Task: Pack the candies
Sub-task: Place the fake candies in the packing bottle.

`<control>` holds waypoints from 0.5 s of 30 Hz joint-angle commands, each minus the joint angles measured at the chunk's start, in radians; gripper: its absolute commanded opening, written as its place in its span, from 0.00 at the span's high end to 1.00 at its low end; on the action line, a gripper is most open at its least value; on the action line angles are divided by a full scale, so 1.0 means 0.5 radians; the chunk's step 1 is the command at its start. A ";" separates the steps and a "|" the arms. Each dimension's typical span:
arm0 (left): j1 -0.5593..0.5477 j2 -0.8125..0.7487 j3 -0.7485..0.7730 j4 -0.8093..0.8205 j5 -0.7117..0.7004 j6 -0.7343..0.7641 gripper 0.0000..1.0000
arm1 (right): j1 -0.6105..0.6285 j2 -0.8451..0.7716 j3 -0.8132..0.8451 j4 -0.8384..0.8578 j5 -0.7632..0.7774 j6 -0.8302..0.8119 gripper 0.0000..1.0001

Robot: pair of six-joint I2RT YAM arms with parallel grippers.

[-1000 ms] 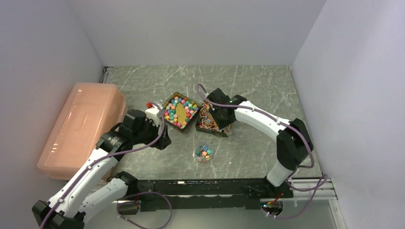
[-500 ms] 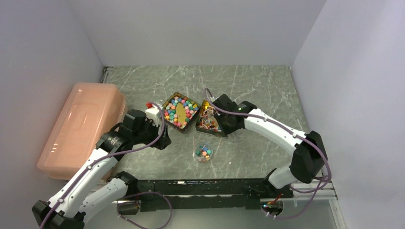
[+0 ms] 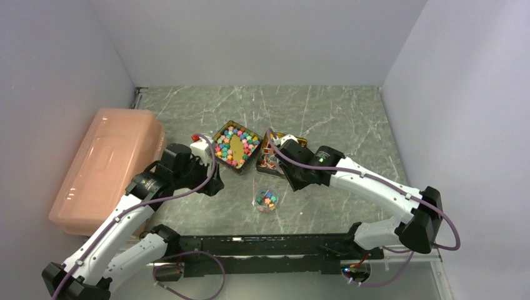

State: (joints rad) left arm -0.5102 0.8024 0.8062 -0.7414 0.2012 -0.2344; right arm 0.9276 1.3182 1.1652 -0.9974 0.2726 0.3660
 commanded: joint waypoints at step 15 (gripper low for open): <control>-0.007 -0.006 0.011 0.038 -0.049 -0.044 0.28 | 0.520 -0.358 -0.143 -0.315 0.150 0.480 1.00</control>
State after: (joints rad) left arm -0.5102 0.8024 0.8062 -0.7418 0.1921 -0.2375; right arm 1.1366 1.1927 1.1080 -1.1080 0.3252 0.5297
